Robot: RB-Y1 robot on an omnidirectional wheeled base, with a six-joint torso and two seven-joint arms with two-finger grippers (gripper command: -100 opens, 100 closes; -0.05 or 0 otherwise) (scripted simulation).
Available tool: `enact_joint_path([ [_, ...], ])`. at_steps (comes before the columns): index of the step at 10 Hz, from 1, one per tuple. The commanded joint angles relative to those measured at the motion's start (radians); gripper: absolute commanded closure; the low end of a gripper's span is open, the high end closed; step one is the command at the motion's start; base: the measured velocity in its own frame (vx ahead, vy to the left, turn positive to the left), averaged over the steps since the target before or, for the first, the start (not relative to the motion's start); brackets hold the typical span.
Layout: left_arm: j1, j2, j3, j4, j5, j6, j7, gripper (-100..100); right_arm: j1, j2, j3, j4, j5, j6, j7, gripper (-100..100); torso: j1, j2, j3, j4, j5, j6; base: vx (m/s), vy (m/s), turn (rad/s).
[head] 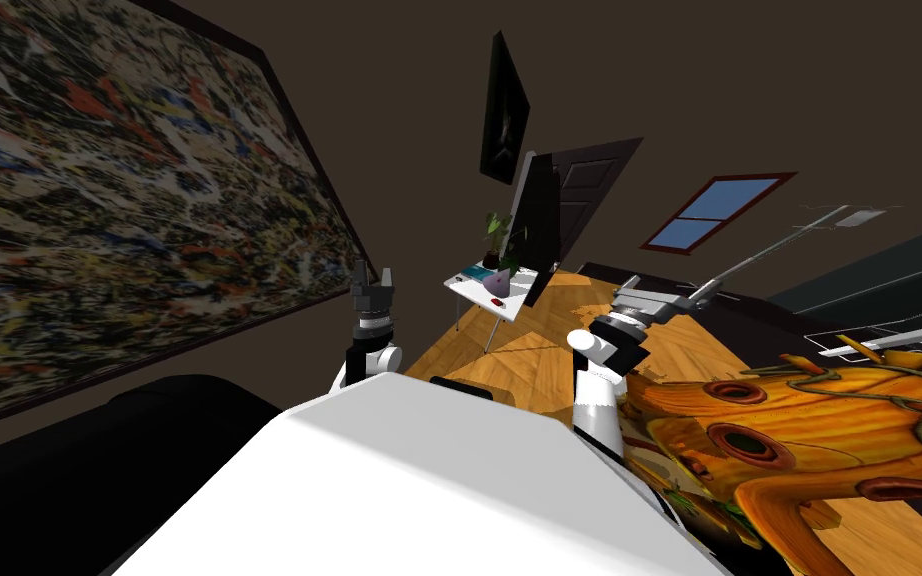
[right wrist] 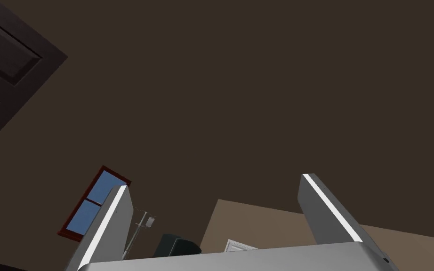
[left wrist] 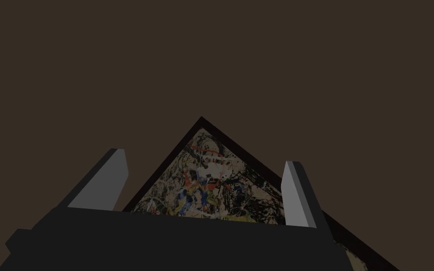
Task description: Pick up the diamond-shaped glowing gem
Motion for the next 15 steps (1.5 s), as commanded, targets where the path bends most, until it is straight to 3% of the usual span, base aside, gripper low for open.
enact_joint_path([
  [1, 0.000, 0.000, 0.000, 0.000, 0.000, 0.000, 0.000, 0, -0.050, -0.009, -0.050, 0.050, -0.050, -0.019, -0.013, -100, 0.000, 0.000, 0.000, 0.000, 0.000, 0.000, -0.031, 0.069, 0.012],
  [2, 0.000, 0.000, 0.000, 0.000, 0.000, 0.000, 0.000, 0, -0.073, -0.009, -0.050, 0.077, -0.066, -0.019, -0.013, -100, 0.001, 0.000, 0.000, 0.000, 0.000, 0.000, -0.040, 0.077, -0.004],
  [3, 0.000, 0.000, 0.000, 0.000, 0.000, 0.000, 0.000, 0, -0.109, -0.014, -0.098, 0.104, -0.105, -0.029, -0.022, -100, 0.001, 0.001, 0.000, 0.000, 0.000, 0.000, -0.037, 0.104, -0.002],
  [4, 0.000, 0.000, 0.000, 0.000, 0.000, 0.000, 0.000, 0, -0.137, -0.014, -0.099, 0.137, -0.128, -0.029, -0.022, -100, 0.003, 0.001, 0.000, 0.000, 0.000, 0.000, -0.025, 0.093, -0.009],
  [5, 0.000, 0.000, 0.000, 0.000, 0.000, 0.000, 0.000, 0, -0.171, -0.018, -0.142, 0.167, -0.161, -0.037, -0.030, -100, 0.002, 0.000, 0.000, 0.000, 0.000, 0.000, -0.037, 0.111, -0.008],
  [6, 0.000, 0.000, 0.000, 0.000, 0.000, 0.000, 0.000, 0, -0.197, -0.018, -0.149, 0.196, -0.190, -0.037, -0.030, -100, 0.003, 0.001, 0.000, 0.000, 0.001, 0.000, -0.031, 0.086, -0.017],
  [7, 0.000, 0.000, 0.000, 0.000, 0.000, 0.000, 0.000, 0, -0.226, -0.021, -0.192, 0.221, -0.223, -0.044, -0.036, -100, 0.002, 0.001, 0.000, 0.000, 0.000, 0.000, -0.037, 0.107, -0.011],
  [8, 0.000, 0.000, 0.000, 0.000, 0.000, 0.000, 0.000, 0, -0.252, -0.021, -0.199, 0.256, -0.252, -0.044, -0.036, -100, 0.003, 0.001, 0.000, 0.000, 0.000, 0.000, -0.024, 0.090, -0.024],
  [9, 0.000, 0.000, 0.000, 0.000, 0.000, 0.000, 0.000, 0, -0.261, -0.021, -0.199, 0.259, -0.252, -0.044, -0.036, -100, 0.002, 0.000, 0.000, 0.000, 0.001, 0.000, 0.000, 0.033, 0.000],
  [10, 0.000, 0.000, 0.000, 0.000, 0.000, 0.000, 0.000, 0, -0.299, -0.024, -0.249, 0.292, -0.298, -0.050, -0.041, -100, -0.001, -0.001, -0.001, 0.000, 0.000, 0.000, 0.001, 0.063, -0.019],
  [11, 0.000, 0.000, 0.000, 0.000, 0.000, 0.000, 0.000, 0, -0.321, -0.024, -0.249, 0.320, -0.313, -0.050, -0.041, -100, 0.000, -0.001, -0.001, 0.000, 0.000, 0.000, -0.006, 0.072, -0.028],
  [12, 0.000, 0.000, 0.000, 0.000, 0.000, 0.000, 0.000, 0, -0.351, -0.026, -0.293, 0.351, -0.351, -0.053, -0.046, -100, 0.001, -0.001, -0.001, 0.000, 0.000, 0.000, -0.007, 0.101, -0.035],
  [13, 0.000, 0.000, 0.000, 0.000, 0.000, 0.000, 0.000, 0, -0.380, -0.026, -0.298, 0.377, -0.373, -0.053, -0.046, -100, 0.003, -0.001, -0.001, 0.000, 0.000, 0.000, -0.006, 0.086, -0.026],
  [14, 0.000, 0.000, 0.000, 0.000, 0.000, 0.000, 0.000, 0, -0.413, -0.027, -0.341, 0.409, -0.408, -0.055, -0.048, -100, 0.002, -0.001, -0.001, 0.000, 0.000, 0.000, 0.002, 0.093, -0.037],
  [15, 0.000, 0.000, 0.000, 0.000, 0.000, 0.000, 0.000, 0, -0.437, -0.027, -0.347, 0.440, -0.433, -0.055, -0.048, -100, 0.002, -0.002, -0.001, 0.000, 0.000, 0.000, -0.002, 0.090, -0.036],
])
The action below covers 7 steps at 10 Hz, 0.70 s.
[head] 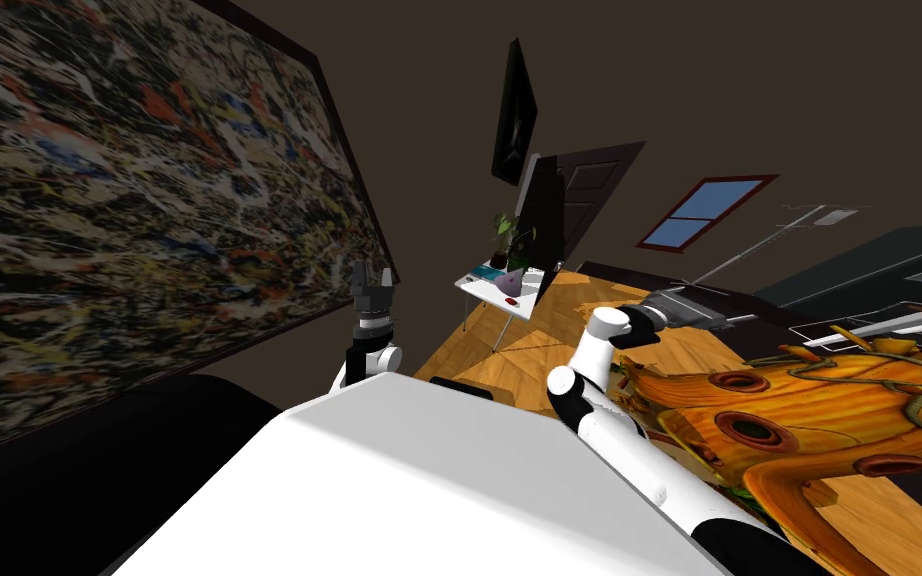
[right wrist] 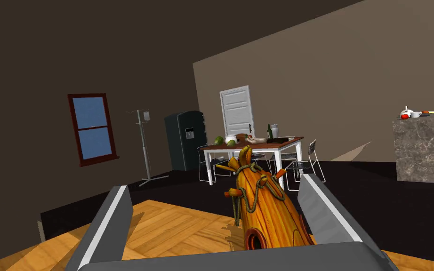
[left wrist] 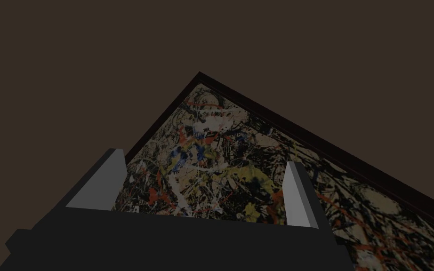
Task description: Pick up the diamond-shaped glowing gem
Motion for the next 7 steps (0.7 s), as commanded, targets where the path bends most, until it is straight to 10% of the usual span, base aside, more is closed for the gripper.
enact_joint_path([
  [1, 0.000, 0.000, 0.000, 0.000, 0.000, 0.000, 0.000, 0, -0.050, -0.001, -0.050, 0.050, -0.050, -0.003, -0.004, -100, 0.000, 0.000, 0.000, 0.000, 0.000, 0.000, -0.006, 0.110, -0.063],
  [7, 0.000, 0.000, 0.000, 0.000, 0.000, 0.000, 0.000, 0, -0.213, 0.006, -0.192, 0.235, -0.220, 0.005, -0.002, -100, -0.001, -0.001, -0.001, 0.000, 0.000, 0.000, 0.010, 0.079, -0.053],
])
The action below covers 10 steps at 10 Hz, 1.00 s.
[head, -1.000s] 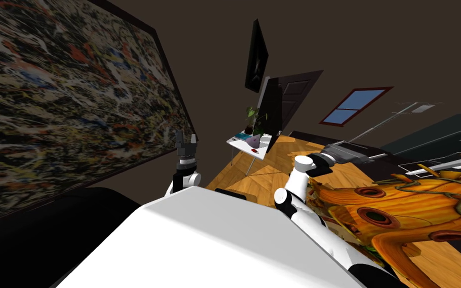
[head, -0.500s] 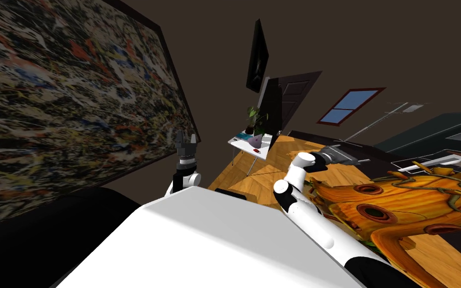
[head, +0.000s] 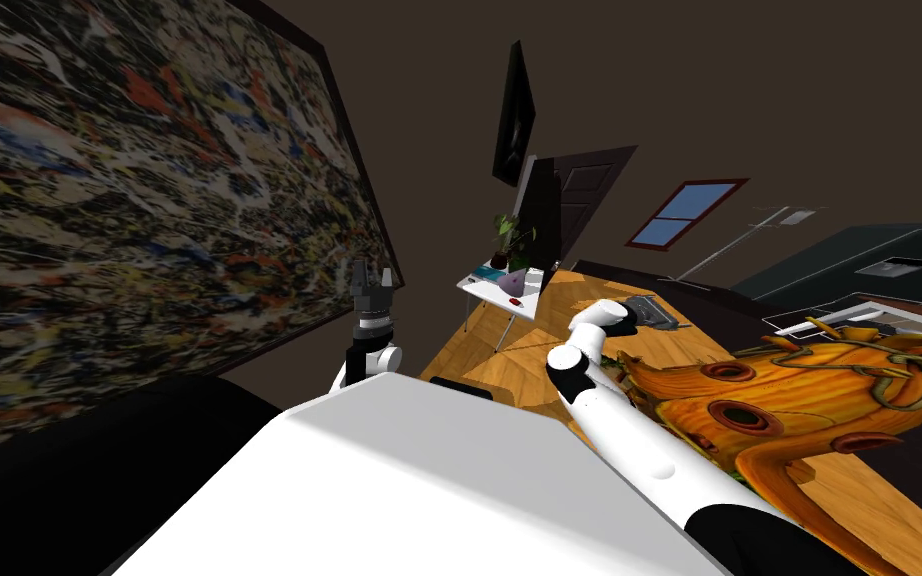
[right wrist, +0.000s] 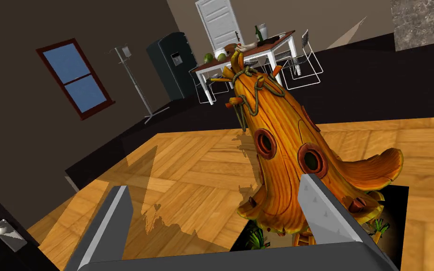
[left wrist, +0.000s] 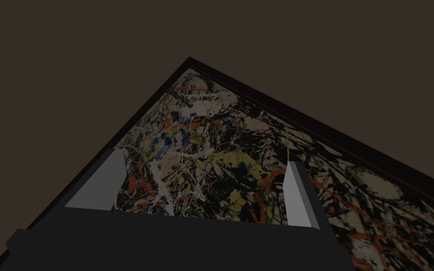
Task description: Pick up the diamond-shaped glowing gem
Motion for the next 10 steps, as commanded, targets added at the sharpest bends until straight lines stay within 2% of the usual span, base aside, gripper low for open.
enact_joint_path([
  [1, 0.000, 0.000, 0.000, 0.000, 0.000, 0.000, 0.000, 0, -0.026, 0.014, -0.033, 0.019, -0.046, 0.009, 0.015, -100, 0.000, 0.000, 0.000, 0.000, 0.000, 0.000, 0.024, 0.075, -0.040],
  [2, 0.000, 0.000, 0.000, 0.000, 0.000, 0.000, 0.000, 0, -0.064, 0.019, -0.072, 0.060, -0.078, 0.014, 0.018, -100, 0.000, 0.000, 0.000, 0.000, 0.000, 0.000, 0.030, 0.091, -0.078],
  [3, 0.000, 0.000, 0.000, 0.000, 0.000, 0.000, 0.000, 0, -0.069, 0.019, -0.077, 0.073, -0.097, 0.014, 0.018, -100, 0.001, 0.000, 0.000, 0.000, 0.000, 0.000, 0.022, 0.067, -0.048],
  [4, 0.000, 0.000, 0.000, 0.000, 0.000, 0.000, 0.000, 0, -0.108, 0.026, -0.119, 0.113, -0.133, 0.021, 0.021, -100, -0.001, 0.000, 0.000, 0.000, 0.000, 0.000, 0.035, 0.068, -0.081],
  [6, 0.000, 0.000, 0.000, 0.000, 0.000, 0.000, 0.000, 0, -0.108, 0.026, -0.120, 0.125, -0.146, 0.021, 0.021, -100, -0.001, -0.001, 0.000, 0.000, 0.000, 0.000, 0.020, 0.049, -0.022],
  [7, 0.000, 0.000, 0.000, 0.000, 0.000, 0.000, 0.000, 0, -0.145, 0.034, -0.161, 0.168, -0.193, 0.028, 0.025, -100, -0.003, 0.001, 0.000, 0.000, 0.000, 0.000, 0.022, 0.042, -0.082],
  [9, 0.000, 0.000, 0.000, 0.000, 0.000, 0.000, 0.000, 0, -0.145, 0.034, -0.161, 0.174, -0.193, 0.028, 0.025, -100, -0.002, 0.001, 0.000, 0.000, 0.000, 0.000, 0.012, 0.040, -0.026],
  [10, 0.000, 0.000, 0.000, 0.000, 0.000, 0.000, 0.000, 0, -0.179, 0.044, -0.201, 0.209, -0.237, 0.036, 0.029, -100, -0.003, 0.001, 0.001, 0.000, -0.001, 0.000, 0.032, 0.046, -0.091],
])
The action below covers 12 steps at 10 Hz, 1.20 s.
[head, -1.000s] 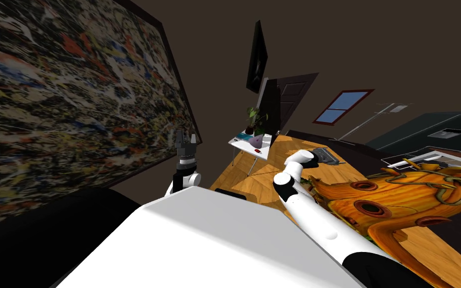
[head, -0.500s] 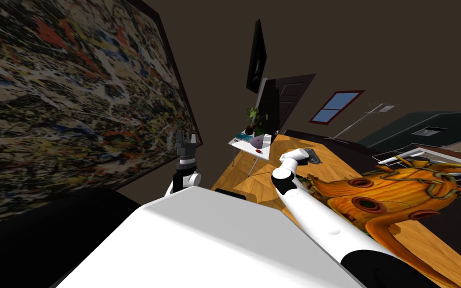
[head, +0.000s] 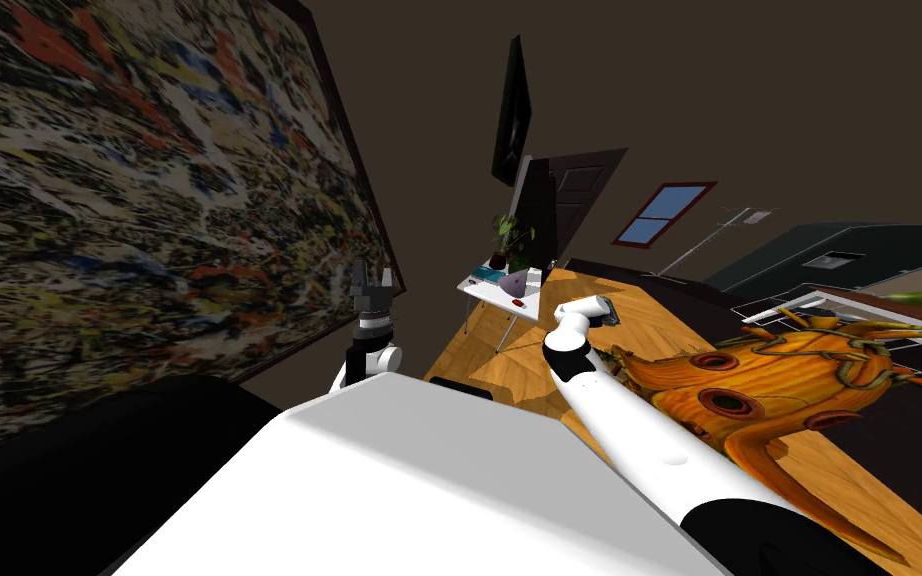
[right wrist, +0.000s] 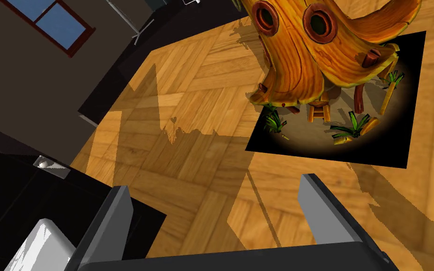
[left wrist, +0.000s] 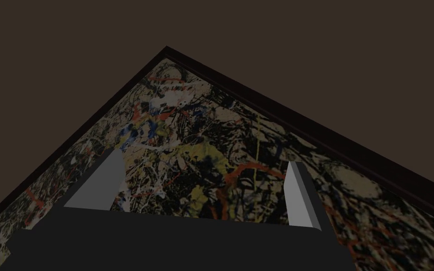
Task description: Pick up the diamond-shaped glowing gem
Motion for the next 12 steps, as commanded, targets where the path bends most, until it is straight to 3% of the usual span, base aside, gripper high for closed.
enact_joint_path([
  [1, 0.000, 0.000, 0.000, 0.000, 0.000, 0.000, 0.000, 0, -0.014, 0.003, -0.011, 0.040, -0.012, -0.001, -0.014, -100, 0.000, 0.000, 0.000, 0.000, 0.000, 0.000, 0.034, 0.054, -0.054],
  [2, 0.000, 0.000, 0.000, 0.000, 0.000, 0.000, 0.000, 0, -0.014, 0.003, -0.011, 0.040, -0.012, -0.001, -0.014, -100, 0.001, 0.000, 0.000, 0.000, 0.000, 0.000, 0.016, 0.029, 0.014],
  [3, 0.000, 0.000, 0.000, 0.000, 0.000, 0.000, 0.000, 0, -0.045, 0.015, -0.048, 0.077, -0.054, 0.007, -0.009, -100, -0.001, 0.000, 0.000, 0.000, 0.000, 0.000, 0.032, 0.042, -0.098],
  [4, 0.000, 0.000, 0.000, 0.000, 0.000, 0.000, 0.000, 0, -0.045, 0.015, -0.048, 0.084, -0.054, 0.007, -0.009, -100, 0.000, 0.000, 0.000, 0.000, 0.000, 0.000, 0.030, 0.048, -0.049],
  [5, 0.000, 0.000, 0.000, 0.000, 0.000, 0.000, 0.000, 0, -0.073, 0.028, -0.083, 0.125, -0.093, 0.015, -0.004, -100, 0.000, 0.000, 0.000, 0.000, 0.000, 0.000, 0.036, 0.046, -0.076],
  [7, 0.000, 0.000, 0.000, 0.000, 0.000, 0.000, 0.000, 0, -0.073, 0.028, -0.083, 0.125, -0.093, 0.015, -0.004, -100, 0.001, -0.001, -0.001, 0.000, 0.000, 0.000, 0.028, 0.042, -0.018],
  [10, 0.000, 0.000, 0.000, 0.000, 0.000, 0.000, 0.000, 0, -0.137, 0.082, -0.173, 0.228, -0.190, 0.040, 0.011, -100, 0.001, -0.003, -0.001, -0.001, 0.000, 0.000, 0.066, 0.066, -0.119],
  [12, 0.000, 0.000, 0.000, 0.000, 0.000, 0.000, 0.000, 0, -0.137, 0.082, -0.173, 0.228, -0.191, 0.040, 0.011, -100, 0.002, -0.003, -0.002, -0.001, 0.001, -0.001, 0.038, 0.043, 0.002],
])
